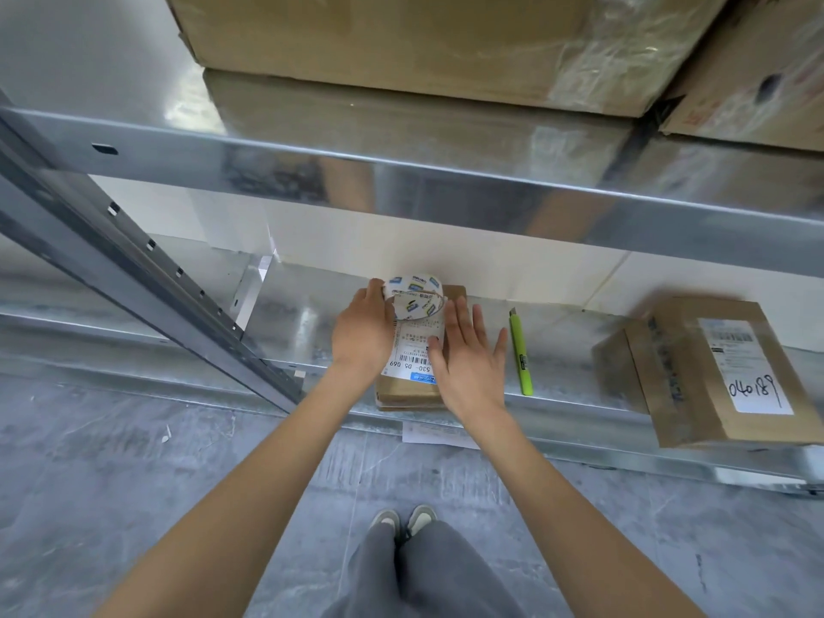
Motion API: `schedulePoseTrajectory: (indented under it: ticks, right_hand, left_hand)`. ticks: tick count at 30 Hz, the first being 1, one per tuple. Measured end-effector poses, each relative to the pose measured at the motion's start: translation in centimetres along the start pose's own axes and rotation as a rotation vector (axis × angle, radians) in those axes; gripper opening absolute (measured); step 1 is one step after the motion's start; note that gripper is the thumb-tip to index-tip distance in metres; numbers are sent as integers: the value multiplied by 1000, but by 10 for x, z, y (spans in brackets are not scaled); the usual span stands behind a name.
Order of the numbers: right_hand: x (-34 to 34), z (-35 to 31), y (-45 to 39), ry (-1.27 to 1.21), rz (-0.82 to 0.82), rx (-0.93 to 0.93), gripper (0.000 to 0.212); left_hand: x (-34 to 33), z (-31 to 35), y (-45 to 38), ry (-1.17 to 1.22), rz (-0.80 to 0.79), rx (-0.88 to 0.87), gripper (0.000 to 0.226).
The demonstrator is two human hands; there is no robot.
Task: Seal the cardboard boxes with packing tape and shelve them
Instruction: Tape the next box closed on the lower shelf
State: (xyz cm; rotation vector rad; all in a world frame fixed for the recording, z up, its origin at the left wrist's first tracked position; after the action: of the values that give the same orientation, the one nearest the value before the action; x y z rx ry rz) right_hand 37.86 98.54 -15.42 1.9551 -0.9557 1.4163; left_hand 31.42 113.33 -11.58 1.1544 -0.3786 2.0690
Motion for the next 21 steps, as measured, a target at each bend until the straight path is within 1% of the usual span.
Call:
schedulePoseTrajectory:
  ticks: [2,3,7,9,12,14,16,18,19,21]
  right_hand:
    - [1,0,-1,13,-3,-7,74]
    - [1,0,-1,22,-7,-9,74]
    - [0,-1,0,75,-31,-5,76]
    - [1,-3,0,103,-34,-1,77]
    - [9,-11,-3,201,0,9,77]
    - [14,-22,-9,198,9,32,81]
    - [7,-40,-14,138,-54,90,84]
    - [-4,-55,-14,95,-100,145,85]
    - [-6,-58,-13,77,-97,148,85]
    - [-6,-58,-11,46,-63,135,85]
  left_hand:
    - [8,-3,0,20,-6,-4,13]
    - [15,-8,0,34,3,4,14]
    - [39,-30,-1,-54,60,-65,35]
    - [40,-35,0,-90,74,-102,36]
    - [37,-38,-1,-58,95,-103,36]
    - [37,-40,-3,3,119,-78,38]
    - [37,-45,-4,75,148,-59,37]
    - [33,-53,-3,191,173,-7,29]
    - [28,-61,-3,283,179,51,24]
    - [10,-75,1,570,143,253,14]
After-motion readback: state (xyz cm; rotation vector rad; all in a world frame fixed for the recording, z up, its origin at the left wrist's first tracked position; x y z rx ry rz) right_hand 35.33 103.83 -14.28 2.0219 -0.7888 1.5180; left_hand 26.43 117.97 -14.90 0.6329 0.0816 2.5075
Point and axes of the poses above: each hand's wrist, its own y-axis away from the middle knuckle, its own x-axis out of the back of the hand, z = x × y, the point moved 10 cm from there along -y, towards the middle knuckle, and after that the axes turned 1 degree about z, right-handed, at the moved point
